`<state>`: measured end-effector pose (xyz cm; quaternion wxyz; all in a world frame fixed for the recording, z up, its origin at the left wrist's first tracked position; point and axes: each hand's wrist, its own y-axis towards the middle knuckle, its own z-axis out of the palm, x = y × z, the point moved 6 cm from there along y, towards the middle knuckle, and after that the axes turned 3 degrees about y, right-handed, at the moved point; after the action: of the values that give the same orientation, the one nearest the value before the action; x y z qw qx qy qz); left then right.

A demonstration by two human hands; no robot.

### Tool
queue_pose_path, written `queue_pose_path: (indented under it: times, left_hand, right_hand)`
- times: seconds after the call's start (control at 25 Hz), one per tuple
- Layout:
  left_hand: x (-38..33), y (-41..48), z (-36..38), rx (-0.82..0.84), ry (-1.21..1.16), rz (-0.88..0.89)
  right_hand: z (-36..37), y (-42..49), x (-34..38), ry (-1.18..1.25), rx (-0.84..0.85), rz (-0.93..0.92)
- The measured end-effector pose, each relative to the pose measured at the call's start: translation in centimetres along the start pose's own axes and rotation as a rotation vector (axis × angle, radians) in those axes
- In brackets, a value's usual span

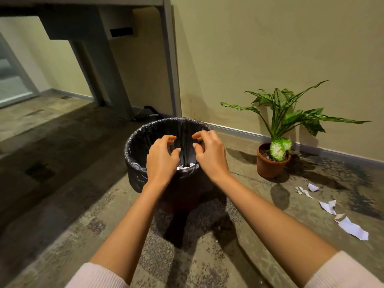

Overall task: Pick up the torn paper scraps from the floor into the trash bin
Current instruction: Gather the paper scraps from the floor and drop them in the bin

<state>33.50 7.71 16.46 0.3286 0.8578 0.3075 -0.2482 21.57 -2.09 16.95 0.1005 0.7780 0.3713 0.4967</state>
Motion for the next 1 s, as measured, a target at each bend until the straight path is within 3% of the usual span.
queue_pose_path:
  times: [0.36,0.52,0.72,1.0]
  left_hand:
    - [-9.6,-5.5,4.9,-0.090,-0.079,0.314]
    - [-12.9,-9.9,11.6,0.112,-0.105,0.353]
    - [-14.7,-16.5,20.8,0.435,-0.047,0.334]
    - [-15.6,-21.9,29.4,0.728,0.007,0.309]
  right_hand:
    - [-8.9,-4.7,-6.4,-0.029,-0.147,0.027]
    - [-14.3,-8.5,-11.6,-0.105,-0.153,0.123]
    - [-20.0,-14.8,-21.0,-0.265,-0.082,0.365]
    - [-27.1,-22.1,-33.6,-0.474,-0.037,0.719]
